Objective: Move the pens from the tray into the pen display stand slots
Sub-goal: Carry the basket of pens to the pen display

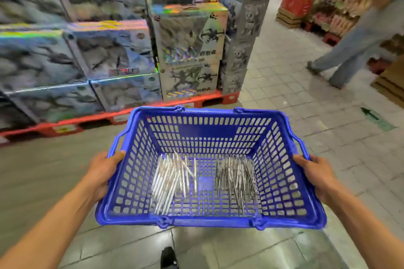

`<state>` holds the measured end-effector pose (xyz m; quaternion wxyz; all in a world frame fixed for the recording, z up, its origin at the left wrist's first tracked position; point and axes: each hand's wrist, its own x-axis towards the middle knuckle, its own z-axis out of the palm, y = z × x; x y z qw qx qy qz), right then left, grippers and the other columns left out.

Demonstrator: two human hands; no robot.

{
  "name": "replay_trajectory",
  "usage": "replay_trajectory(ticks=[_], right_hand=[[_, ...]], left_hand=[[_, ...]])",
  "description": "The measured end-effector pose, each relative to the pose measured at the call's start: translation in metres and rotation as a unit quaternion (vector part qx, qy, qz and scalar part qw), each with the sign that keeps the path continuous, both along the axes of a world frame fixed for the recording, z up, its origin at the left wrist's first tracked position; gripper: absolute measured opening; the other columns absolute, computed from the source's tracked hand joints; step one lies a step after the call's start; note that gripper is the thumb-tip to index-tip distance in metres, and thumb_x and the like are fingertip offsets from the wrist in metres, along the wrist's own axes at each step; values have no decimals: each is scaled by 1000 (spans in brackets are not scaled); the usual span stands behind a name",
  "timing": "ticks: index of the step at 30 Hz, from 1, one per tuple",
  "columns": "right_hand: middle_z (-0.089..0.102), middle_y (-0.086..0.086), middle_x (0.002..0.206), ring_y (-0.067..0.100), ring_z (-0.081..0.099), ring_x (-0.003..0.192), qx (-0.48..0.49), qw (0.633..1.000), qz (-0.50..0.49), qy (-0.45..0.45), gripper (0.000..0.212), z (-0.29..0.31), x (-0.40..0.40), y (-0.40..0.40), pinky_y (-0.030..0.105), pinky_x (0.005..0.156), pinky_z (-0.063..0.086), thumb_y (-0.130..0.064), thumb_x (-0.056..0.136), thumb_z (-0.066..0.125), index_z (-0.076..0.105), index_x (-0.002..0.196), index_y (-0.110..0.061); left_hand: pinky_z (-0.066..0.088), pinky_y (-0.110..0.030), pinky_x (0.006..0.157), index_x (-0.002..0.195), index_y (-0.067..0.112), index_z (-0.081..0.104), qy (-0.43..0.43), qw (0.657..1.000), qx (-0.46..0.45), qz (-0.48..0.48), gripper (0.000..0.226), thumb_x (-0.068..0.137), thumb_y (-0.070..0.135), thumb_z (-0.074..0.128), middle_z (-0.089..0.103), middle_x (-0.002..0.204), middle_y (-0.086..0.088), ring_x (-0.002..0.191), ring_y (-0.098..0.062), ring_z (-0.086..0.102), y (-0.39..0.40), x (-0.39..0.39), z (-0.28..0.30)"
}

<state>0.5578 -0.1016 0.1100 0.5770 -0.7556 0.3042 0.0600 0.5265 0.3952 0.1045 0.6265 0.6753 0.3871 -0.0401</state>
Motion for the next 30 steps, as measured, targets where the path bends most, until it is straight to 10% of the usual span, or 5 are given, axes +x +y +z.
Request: replay_trajectory(ticks=[12, 21, 26, 30], right_hand=[[72, 13, 65, 26, 69, 51, -23, 946, 324, 15, 24, 0, 56, 317, 31, 43, 53, -25, 89, 64, 67, 84, -1], [73, 21, 82, 39, 71, 75, -53, 858, 510, 11, 30, -2, 10, 551, 60, 74, 57, -27, 90, 63, 67, 95, 3], [72, 22, 84, 38, 71, 77, -64, 801, 595, 6, 31, 2, -29, 665, 60, 77, 56, -26, 91, 62, 66, 96, 4], [72, 20, 80, 36, 71, 74, -68, 752, 655, 8, 30, 1, -61, 754, 55, 77, 57, -27, 90, 63, 67, 92, 3]], left_hand=[[52, -34, 35, 87, 4, 63, -28, 931, -10, 362, 15, 95, 16, 62, 69, 54, -9, 39, -20, 63, 171, -235, 5], [55, -34, 41, 95, 3, 67, -17, 837, 8, 547, 15, 94, 18, 65, 68, 53, -5, 40, -18, 63, 240, -391, 6], [54, -59, 84, 111, -7, 65, -13, 776, 11, 631, 32, 93, 19, 65, 70, 98, -29, 77, -33, 66, 261, -458, 4], [55, -40, 60, 101, 2, 67, 0, 728, 22, 685, 16, 95, 16, 62, 69, 59, -9, 46, -23, 63, 278, -497, -3]])
